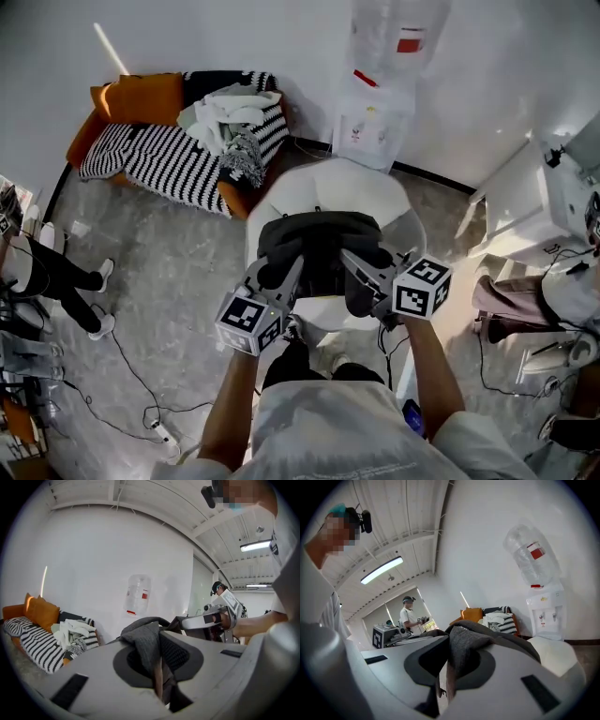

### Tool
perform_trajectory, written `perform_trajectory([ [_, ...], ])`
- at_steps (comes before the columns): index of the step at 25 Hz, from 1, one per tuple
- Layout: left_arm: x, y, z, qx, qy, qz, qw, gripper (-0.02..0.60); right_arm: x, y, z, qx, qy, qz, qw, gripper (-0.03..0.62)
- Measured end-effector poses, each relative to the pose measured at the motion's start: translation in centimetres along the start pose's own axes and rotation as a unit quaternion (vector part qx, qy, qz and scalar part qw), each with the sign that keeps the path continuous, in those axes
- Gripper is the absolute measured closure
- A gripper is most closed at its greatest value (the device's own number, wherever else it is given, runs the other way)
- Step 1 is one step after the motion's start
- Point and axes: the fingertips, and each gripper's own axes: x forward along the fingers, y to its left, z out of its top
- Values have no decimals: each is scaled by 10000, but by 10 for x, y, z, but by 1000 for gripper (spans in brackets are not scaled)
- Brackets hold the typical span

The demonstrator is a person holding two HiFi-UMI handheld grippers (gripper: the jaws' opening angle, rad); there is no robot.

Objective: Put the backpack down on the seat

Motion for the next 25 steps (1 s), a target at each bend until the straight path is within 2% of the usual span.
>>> perform_trajectory([
  [10,40,61,-27,-128,130,-161,9997,535,52,-51,-13,92,123,-161,9998,562],
  [25,103,123,-107,-460,519,-324,9971,535,108,-142,-70,371,357,-440,9977,562],
])
